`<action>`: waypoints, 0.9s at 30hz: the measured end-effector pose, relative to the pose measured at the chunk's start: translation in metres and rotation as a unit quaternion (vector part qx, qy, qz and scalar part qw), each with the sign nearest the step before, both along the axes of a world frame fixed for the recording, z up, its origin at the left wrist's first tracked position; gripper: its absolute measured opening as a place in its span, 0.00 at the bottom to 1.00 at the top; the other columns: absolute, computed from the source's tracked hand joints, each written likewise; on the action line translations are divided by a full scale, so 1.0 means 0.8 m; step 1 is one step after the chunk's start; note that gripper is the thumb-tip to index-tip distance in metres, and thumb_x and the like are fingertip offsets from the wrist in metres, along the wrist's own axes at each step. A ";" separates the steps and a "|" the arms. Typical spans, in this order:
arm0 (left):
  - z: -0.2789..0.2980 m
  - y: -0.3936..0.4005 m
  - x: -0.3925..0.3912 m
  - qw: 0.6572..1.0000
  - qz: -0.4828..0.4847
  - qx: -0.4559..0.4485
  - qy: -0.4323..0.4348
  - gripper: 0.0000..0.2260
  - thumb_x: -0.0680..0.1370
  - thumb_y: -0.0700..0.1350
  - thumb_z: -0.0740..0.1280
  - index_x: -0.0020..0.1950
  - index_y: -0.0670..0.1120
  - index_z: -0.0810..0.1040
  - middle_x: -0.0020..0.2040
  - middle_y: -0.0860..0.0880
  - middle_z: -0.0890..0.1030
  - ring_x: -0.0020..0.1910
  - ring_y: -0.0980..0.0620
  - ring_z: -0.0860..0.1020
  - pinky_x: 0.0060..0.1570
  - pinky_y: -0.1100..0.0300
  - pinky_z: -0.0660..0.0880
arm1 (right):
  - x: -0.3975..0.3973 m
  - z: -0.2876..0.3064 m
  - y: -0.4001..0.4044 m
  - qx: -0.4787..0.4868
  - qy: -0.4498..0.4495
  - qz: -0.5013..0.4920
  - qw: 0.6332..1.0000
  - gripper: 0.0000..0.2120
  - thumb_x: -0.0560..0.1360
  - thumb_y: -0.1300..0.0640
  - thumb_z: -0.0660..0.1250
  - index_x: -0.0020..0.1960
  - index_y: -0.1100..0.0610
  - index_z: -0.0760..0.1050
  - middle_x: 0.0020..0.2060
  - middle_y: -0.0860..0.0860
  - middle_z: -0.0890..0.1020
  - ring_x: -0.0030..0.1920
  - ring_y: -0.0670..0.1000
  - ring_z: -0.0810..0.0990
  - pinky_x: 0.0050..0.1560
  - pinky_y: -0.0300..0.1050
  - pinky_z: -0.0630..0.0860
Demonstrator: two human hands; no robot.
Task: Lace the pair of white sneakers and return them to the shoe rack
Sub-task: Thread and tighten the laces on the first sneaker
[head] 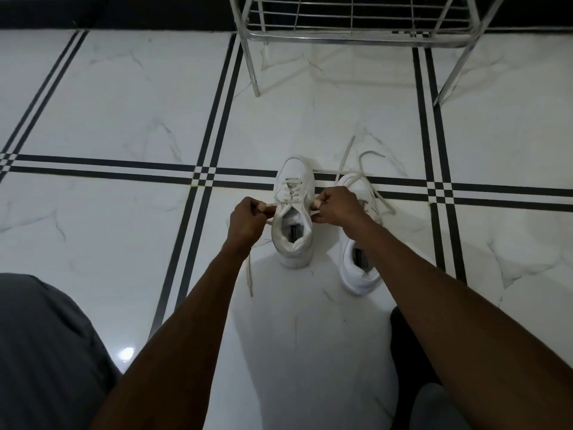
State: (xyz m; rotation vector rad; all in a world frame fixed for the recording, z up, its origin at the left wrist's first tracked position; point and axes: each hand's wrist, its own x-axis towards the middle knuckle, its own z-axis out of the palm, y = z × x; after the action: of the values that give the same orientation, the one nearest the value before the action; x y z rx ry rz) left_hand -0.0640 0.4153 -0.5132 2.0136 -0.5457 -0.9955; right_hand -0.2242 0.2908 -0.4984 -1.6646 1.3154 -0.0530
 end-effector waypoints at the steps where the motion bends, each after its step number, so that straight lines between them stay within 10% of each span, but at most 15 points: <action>1: 0.002 0.001 0.002 1.000 -0.019 0.002 -0.015 0.08 0.79 0.30 0.59 0.52 0.40 0.73 0.55 0.42 0.86 0.57 0.47 0.84 0.62 0.47 0.79 | 0.000 0.001 -0.002 -0.008 0.015 0.016 1.000 0.04 0.70 0.64 0.75 0.44 0.59 0.82 0.46 0.55 0.85 0.49 0.55 0.85 0.56 0.53 0.83; 7: 0.014 -0.001 0.027 0.990 -0.129 0.034 -0.047 0.08 0.82 0.41 0.63 0.54 0.39 0.78 0.54 0.44 0.87 0.59 0.46 0.81 0.64 0.47 0.74 | -0.005 0.024 -0.016 0.009 0.041 0.075 0.996 0.06 0.78 0.61 0.67 0.46 0.59 0.82 0.43 0.60 0.87 0.41 0.59 0.88 0.31 0.42 0.80; 16: 0.053 -0.025 0.037 0.988 -0.082 -0.121 0.054 0.21 0.86 0.47 0.54 0.51 0.35 0.81 0.53 0.43 0.87 0.53 0.57 0.84 0.61 0.58 0.72 | 0.017 0.059 -0.045 -0.020 -0.095 -0.005 0.995 0.20 0.79 0.42 0.63 0.34 0.50 0.79 0.39 0.50 0.83 0.50 0.52 0.82 0.57 0.48 0.74; 27: 0.049 -0.042 0.013 0.981 -0.090 -0.155 0.068 0.10 0.85 0.43 0.59 0.56 0.41 0.79 0.44 0.44 0.78 0.44 0.50 0.78 0.50 0.56 0.79 | 0.032 0.042 -0.022 0.141 -0.286 -0.084 0.944 0.11 0.82 0.50 0.62 0.51 0.57 0.80 0.43 0.52 0.84 0.40 0.51 0.82 0.38 0.43 0.72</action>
State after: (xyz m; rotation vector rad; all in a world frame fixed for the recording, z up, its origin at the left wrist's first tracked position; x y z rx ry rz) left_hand -0.0533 0.3814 -0.4740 1.6295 -0.7688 -1.0750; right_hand -0.1988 0.2728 -0.4652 -1.1663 0.9587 -0.4017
